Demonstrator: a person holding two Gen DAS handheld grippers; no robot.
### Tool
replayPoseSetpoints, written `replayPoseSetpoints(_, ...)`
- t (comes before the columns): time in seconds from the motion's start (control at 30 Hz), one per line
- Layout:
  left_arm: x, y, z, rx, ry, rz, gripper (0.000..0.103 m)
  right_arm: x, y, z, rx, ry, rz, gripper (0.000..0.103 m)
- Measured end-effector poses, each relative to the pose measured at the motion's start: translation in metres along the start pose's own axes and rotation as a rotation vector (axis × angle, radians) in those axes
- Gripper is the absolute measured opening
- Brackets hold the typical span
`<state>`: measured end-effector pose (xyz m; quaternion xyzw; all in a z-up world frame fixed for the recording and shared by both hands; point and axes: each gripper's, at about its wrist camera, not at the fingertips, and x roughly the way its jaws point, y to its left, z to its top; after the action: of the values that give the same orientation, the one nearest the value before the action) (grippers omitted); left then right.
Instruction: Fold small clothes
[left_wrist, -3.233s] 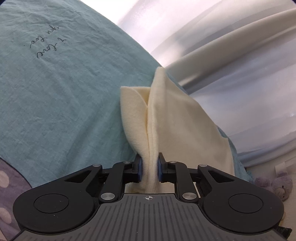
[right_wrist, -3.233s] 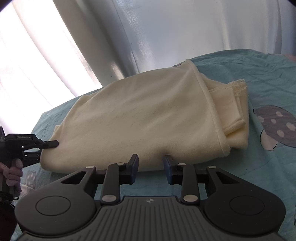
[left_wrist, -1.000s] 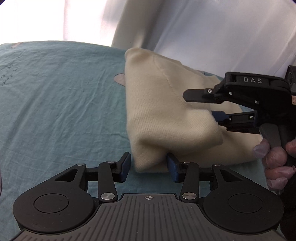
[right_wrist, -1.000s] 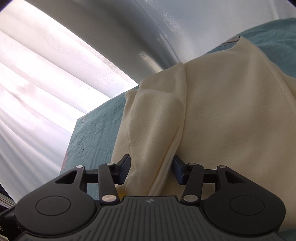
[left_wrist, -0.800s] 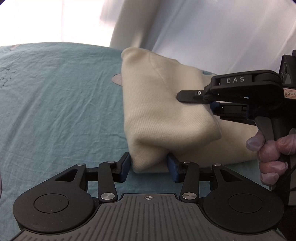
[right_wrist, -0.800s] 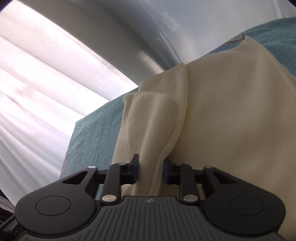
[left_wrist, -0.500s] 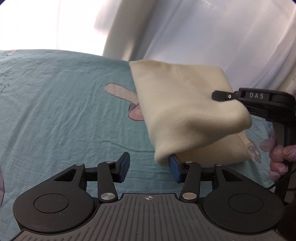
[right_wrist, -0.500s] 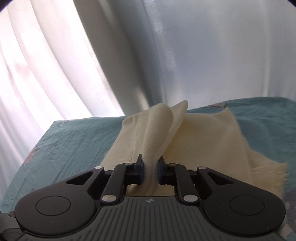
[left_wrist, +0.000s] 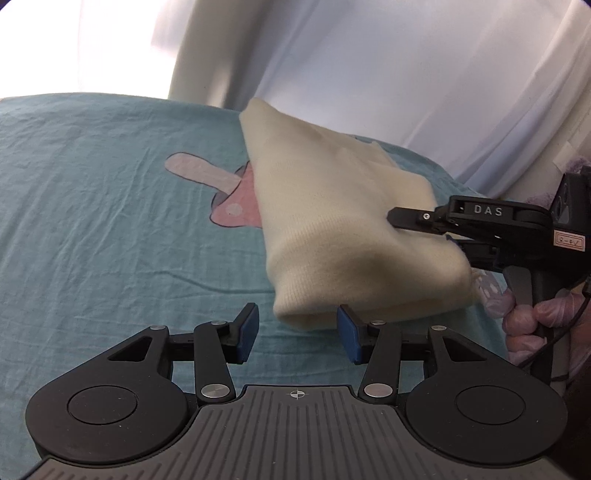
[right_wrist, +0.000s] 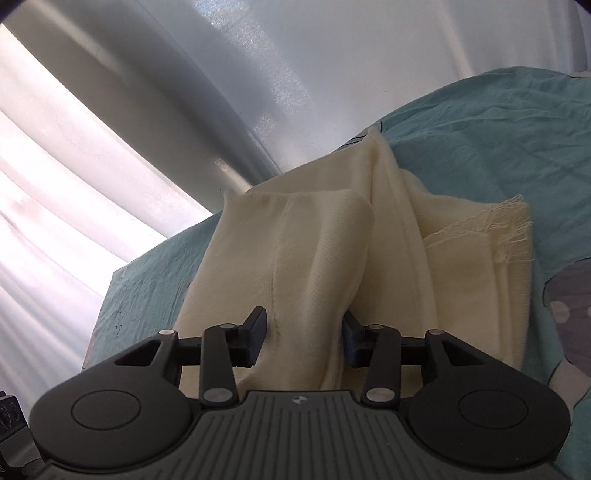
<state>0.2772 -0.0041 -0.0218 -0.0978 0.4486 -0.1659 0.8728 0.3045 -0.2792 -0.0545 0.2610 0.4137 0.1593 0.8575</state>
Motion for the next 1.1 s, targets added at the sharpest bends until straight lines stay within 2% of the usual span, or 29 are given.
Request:
replayPoseSetpoints(0.03, -0.001, 0.0, -0.002, 0.002, 0.003, 0.004, 0.053, 0.004, 0.005, 0.0, -0.014, -0.009, -0.011, 0.025)
replayPoseSetpoints(0.07, -0.001, -0.001, -0.002, 0.006, 0.004, 0.01, 0.053, 0.004, 0.01, 0.0, -0.037, -0.025, -0.026, 0.015)
replayPoseSetpoints(0.13, -0.003, -0.002, -0.002, 0.014, 0.003, 0.02, 0.053, 0.001, 0.027, -0.001, -0.141, -0.059, -0.095, 0.013)
replayPoseSetpoints(0.2, -0.006, -0.002, -0.002, 0.02, -0.003, 0.032, 0.053, -0.007, 0.048, -0.002, -0.295, -0.132, -0.199, 0.013)
replayPoseSetpoints(0.27, -0.01, -0.002, 0.0, 0.019, -0.012, 0.036, 0.053, -0.024, 0.057, -0.003, -0.363, -0.21, -0.265, 0.013)
replayPoseSetpoints(0.33, -0.012, -0.002, 0.001, 0.017, -0.016, 0.038, 0.053, -0.033, 0.059, -0.005, -0.414, -0.241, -0.318, 0.013)
replayPoseSetpoints(0.6, -0.016, -0.005, 0.005, 0.032, -0.017, 0.053, 0.054, -0.027, 0.018, -0.012, -0.388, -0.206, -0.444, 0.014)
replayPoseSetpoints(0.67, -0.021, -0.004, 0.007, 0.025, -0.021, 0.046, 0.055, -0.026, 0.008, -0.008, -0.336, -0.175, -0.424, 0.021)
replayPoseSetpoints(0.7, -0.023, -0.003, 0.009, 0.019, -0.029, 0.04, 0.056, -0.033, 0.006, -0.008, -0.306, -0.194, -0.422, 0.027)
replayPoseSetpoints(0.77, -0.027, -0.002, 0.015, 0.009, -0.05, 0.031, 0.059, -0.05, 0.012, -0.009, -0.295, -0.258, -0.426, 0.028)
replayPoseSetpoints(0.87, -0.026, -0.004, 0.025, -0.002, -0.074, 0.026, 0.06, -0.067, 0.029, -0.015, -0.318, -0.307, -0.288, 0.028)
replayPoseSetpoints(0.9, -0.024, -0.005, 0.028, -0.007, -0.076, 0.024, 0.06, -0.066, 0.036, -0.018, -0.333, -0.289, -0.236, 0.028)
replayPoseSetpoints(0.97, -0.02, -0.008, 0.033, -0.023, -0.073, 0.013, 0.061, -0.054, 0.055, -0.031, -0.391, -0.199, -0.13, 0.024)
replayPoseSetpoints(1.0, -0.019, -0.009, 0.035, -0.026, -0.069, 0.002, 0.062, -0.047, 0.063, -0.04, -0.438, -0.169, -0.106, 0.02)
replayPoseSetpoints(1.03, -0.017, -0.01, 0.036, -0.028, -0.063, -0.007, 0.062, -0.041, 0.067, -0.047, -0.475, -0.155, -0.109, 0.019)
replayPoseSetpoints(1.1, -0.014, -0.013, 0.036, -0.018, -0.051, -0.014, 0.062, -0.027, 0.069, -0.061, -0.523, -0.12, -0.172, 0.019)
